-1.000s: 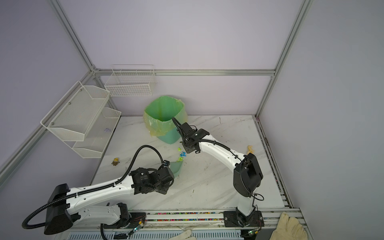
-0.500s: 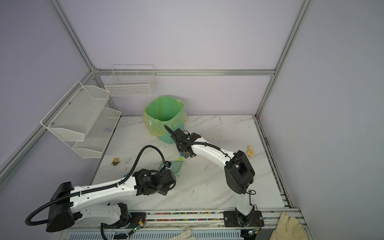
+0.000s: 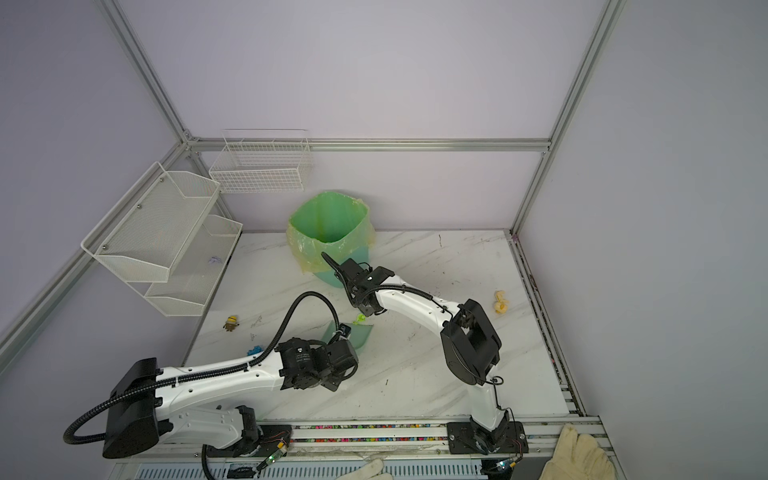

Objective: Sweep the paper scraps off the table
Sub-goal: 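Brush the blue and lime scraps into the dustpan with the right gripper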

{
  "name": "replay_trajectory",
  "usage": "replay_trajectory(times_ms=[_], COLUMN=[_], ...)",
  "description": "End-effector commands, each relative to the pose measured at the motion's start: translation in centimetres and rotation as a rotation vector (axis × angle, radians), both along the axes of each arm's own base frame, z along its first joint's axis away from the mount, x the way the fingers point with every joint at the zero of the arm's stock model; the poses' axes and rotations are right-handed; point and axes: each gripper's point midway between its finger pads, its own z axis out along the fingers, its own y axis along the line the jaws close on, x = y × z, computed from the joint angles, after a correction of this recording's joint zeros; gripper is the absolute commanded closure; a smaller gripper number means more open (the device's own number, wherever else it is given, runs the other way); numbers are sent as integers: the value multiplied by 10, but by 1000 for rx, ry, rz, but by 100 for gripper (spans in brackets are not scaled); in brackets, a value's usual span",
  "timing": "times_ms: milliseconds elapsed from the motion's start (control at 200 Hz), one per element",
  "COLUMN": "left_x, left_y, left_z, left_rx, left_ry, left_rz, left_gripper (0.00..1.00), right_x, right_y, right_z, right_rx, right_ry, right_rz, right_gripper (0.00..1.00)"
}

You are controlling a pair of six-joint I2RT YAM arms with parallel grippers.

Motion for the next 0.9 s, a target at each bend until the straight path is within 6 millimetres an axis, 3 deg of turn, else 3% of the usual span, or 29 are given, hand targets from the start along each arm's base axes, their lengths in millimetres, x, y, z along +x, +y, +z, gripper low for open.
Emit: replay_trajectory(times_ms=[0, 255, 500, 700, 895], left_x=[-1, -2, 1, 3, 3], left_y=[-2, 1, 3, 5, 6], left_z=[-10, -29, -33, -33, -32], left_rx=[2, 69, 110, 111, 109], left_ry=[-1, 38, 38, 30, 27], left_rz=[-28, -22, 22, 24, 24], left_gripper=[100, 100, 100, 100, 100], right_x=[-6, -15, -35, -62, -103], right_y=[6, 14, 16, 19, 21], right_z=[-5, -14, -30, -37, -37], right_rx=[-24, -6, -28, 2, 118], right_ry=[19, 56, 112, 194, 335], right_rz=[32, 51, 70, 118, 178], right_gripper=[100, 100, 100, 100, 100])
